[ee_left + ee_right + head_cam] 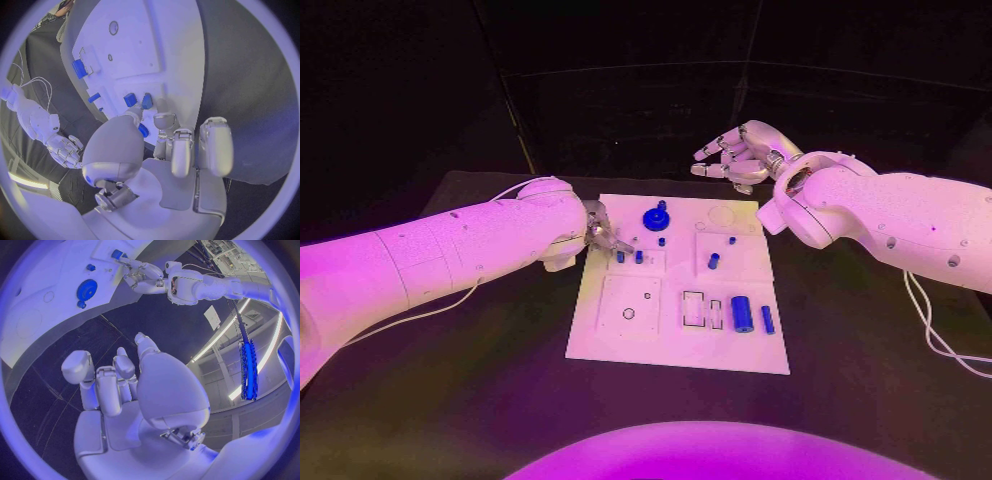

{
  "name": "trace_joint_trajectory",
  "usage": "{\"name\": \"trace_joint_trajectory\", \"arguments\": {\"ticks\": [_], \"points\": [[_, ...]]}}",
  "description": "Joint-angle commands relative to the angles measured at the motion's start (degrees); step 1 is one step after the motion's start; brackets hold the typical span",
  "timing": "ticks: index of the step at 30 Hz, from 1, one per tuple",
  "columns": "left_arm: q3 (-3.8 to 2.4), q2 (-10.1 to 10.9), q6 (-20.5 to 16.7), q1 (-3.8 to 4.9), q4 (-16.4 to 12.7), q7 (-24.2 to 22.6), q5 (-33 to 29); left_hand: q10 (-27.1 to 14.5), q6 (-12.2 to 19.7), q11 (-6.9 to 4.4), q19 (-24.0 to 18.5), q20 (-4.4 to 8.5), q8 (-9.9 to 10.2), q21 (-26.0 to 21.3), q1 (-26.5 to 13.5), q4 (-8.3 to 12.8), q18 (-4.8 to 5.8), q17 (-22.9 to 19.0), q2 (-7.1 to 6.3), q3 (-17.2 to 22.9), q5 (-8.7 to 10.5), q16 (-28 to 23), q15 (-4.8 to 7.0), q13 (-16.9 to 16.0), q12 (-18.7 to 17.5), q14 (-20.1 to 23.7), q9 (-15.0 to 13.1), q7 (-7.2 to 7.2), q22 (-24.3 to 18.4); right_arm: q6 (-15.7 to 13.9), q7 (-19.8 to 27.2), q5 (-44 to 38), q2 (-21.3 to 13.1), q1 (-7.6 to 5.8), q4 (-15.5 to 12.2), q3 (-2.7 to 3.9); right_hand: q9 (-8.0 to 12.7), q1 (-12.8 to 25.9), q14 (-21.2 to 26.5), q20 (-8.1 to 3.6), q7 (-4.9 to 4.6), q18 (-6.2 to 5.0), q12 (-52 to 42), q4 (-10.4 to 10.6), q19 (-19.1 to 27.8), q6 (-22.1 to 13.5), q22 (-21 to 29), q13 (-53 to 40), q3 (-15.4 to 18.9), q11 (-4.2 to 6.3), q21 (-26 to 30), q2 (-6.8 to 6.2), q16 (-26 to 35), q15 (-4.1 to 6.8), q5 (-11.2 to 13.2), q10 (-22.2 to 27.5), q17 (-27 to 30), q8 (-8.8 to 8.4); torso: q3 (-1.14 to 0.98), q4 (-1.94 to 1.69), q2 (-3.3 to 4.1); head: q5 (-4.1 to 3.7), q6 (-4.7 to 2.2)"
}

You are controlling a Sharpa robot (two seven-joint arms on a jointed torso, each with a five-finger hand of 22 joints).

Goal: Assemble the parts on the task board

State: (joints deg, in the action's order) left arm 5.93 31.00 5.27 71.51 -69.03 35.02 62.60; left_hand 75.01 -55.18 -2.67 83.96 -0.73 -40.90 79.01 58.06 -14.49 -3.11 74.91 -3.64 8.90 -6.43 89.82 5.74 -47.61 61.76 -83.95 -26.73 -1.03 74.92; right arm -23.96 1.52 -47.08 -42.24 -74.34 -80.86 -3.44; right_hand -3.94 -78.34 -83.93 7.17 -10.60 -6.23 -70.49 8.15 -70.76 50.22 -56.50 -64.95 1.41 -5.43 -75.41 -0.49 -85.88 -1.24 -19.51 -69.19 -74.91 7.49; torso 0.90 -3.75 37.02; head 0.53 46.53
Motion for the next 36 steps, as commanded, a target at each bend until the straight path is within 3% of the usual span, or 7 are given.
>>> {"name": "trace_joint_trajectory", "arguments": {"ticks": [1,17,19,21,27,30,36], "points": [[-0.06,0.2,-7.3,0.10,-0.4,-3.1,-0.6,-1.3,0.7,0.18,1.4,0.29,0.5,-1.4,0.5,-0.7,-0.19,15.1,0.69,-1.3,0.08,0.2,0.07,1.6,-1.3,-6.0,0.1,-0.36,1.9,0.3,0.3,0.1,0.1,-0.05,0.0,0.04,0.0,-0.1,-3.9,-0.11,0.34,-0.34,0.1,0.0,0.3,-0.2,0.1,0.1,0.3,0.14,0.2,0.16,0.2,0.37,-0.1,0.5,-6.0,0.22,0.00,-0.08,0.02,-0.06,0.04],[-0.19,1.7,-12.0,0.16,-2.5,-5.7,-3.4,-2.3,1.3,0.39,1.0,0.11,0.6,-2.4,2.1,-1.2,-0.40,15.1,0.98,-3.1,-0.11,0.2,-0.12,2.9,-2.2,-6.0,0.2,-0.62,1.0,0.5,0.3,0.1,0.0,0.10,0.2,0.04,0.0,0.0,-3.9,-0.10,0.33,-0.35,0.1,0.1,0.3,-0.2,0.1,0.0,0.4,0.13,0.3,0.16,0.2,0.36,-0.1,0.4,-5.8,0.20,-0.01,0.03,0.00,0.05,-0.02],[-0.20,1.8,-13.0,0.21,-2.7,-6.9,-3.5,-3.4,2.1,0.67,0.7,-0.02,0.9,-3.4,3.5,-1.0,-0.61,15.1,1.10,-3.9,-0.30,0.2,-0.28,4.4,-3.3,-6.0,0.4,-0.93,0.1,0.5,0.3,0.1,0.0,0.11,0.2,0.04,0.0,0.0,-3.9,-0.10,0.33,-0.35,0.1,0.1,0.3,-0.2,0.1,0.0,0.4,0.13,0.3,0.16,0.2,0.36,-0.1,0.4,-5.8,0.20,-0.03,0.01,0.01,-0.03,-0.13],[-0.20,1.8,-14.1,0.28,-2.7,-9.7,-3.8,-8.3,4.4,1.55,-1.3,-0.43,2.3,-8.3,6.1,-0.2,-1.70,14.3,1.17,-4.5,-0.66,-0.4,-0.94,11.7,-9.1,-5.8,1.1,-1.95,-4.6,0.5,0.3,0.1,0.0,0.11,0.2,0.04,0.0,0.0,-3.9,-0.10,0.33,-0.35,0.1,0.1,0.3,-0.2,0.1,0.0,0.4,0.13,0.3,0.16,0.2,0.36,-0.1,0.4,-5.8,0.20,-0.02,0.05,0.02,-0.07,-0.17],[-0.09,0.7,-17.7,0.40,-1.8,-22.3,-4.8,-22.9,11.9,6.21,-16.8,-3.62,9.6,-38.5,18.4,4.4,-6.63,-10.3,1.69,-2.0,-0.80,-20.3,-5.05,19.1,-21.0,7.3,5.9,-6.64,-31.1,0.6,0.3,0.1,0.1,0.11,0.2,0.04,0.0,0.1,-3.9,-0.10,0.33,-0.36,0.1,0.2,0.4,-0.2,0.2,0.0,0.5,0.13,0.3,0.18,0.3,0.35,-0.1,0.4,-5.8,0.19,-0.04,0.14,0.05,-0.16,-0.47],[0.45,-0.2,-19.6,0.36,-1.0,-27.9,-3.9,-25.2,12.0,8.25,-20.0,-5.46,13.9,-43.0,23.5,6.4,-6.74,-22.2,0.42,0.6,-0.80,-31.0,-7.10,25.2,-28.2,16.1,9.5,-8.76,-33.7,0.6,0.3,0.1,0.2,0.11,0.3,0.04,0.0,0.1,-3.9,-0.10,0.33,-0.36,0.1,0.2,0.4,-0.2,0.2,0.0,0.5,0.13,0.3,0.18,0.3,0.35,-0.1,0.4,-5.8,0.19,0.03,0.20,0.10,-0.31,-0.71],[1.71,-2.1,-20.2,0.14,0.9,-33.2,1.1,-24.6,11.0,8.81,-17.1,-6.45,19.2,-43.8,25.9,8.5,-7.43,-21.9,-2.35,2.2,-0.79,-28.0,-7.27,32.2,-34.9,12.4,13.8,-8.71,-34.8,0.6,0.3,0.1,0.3,0.11,0.3,0.04,0.0,0.1,-3.9,-0.10,0.33,-0.36,0.1,0.2,0.4,-0.2,0.2,0.0,0.5,0.13,0.3,0.18,0.3,0.35,-0.1,0.4,-5.8,0.19,0.03,0.21,0.06,-0.55,-0.87]]}}
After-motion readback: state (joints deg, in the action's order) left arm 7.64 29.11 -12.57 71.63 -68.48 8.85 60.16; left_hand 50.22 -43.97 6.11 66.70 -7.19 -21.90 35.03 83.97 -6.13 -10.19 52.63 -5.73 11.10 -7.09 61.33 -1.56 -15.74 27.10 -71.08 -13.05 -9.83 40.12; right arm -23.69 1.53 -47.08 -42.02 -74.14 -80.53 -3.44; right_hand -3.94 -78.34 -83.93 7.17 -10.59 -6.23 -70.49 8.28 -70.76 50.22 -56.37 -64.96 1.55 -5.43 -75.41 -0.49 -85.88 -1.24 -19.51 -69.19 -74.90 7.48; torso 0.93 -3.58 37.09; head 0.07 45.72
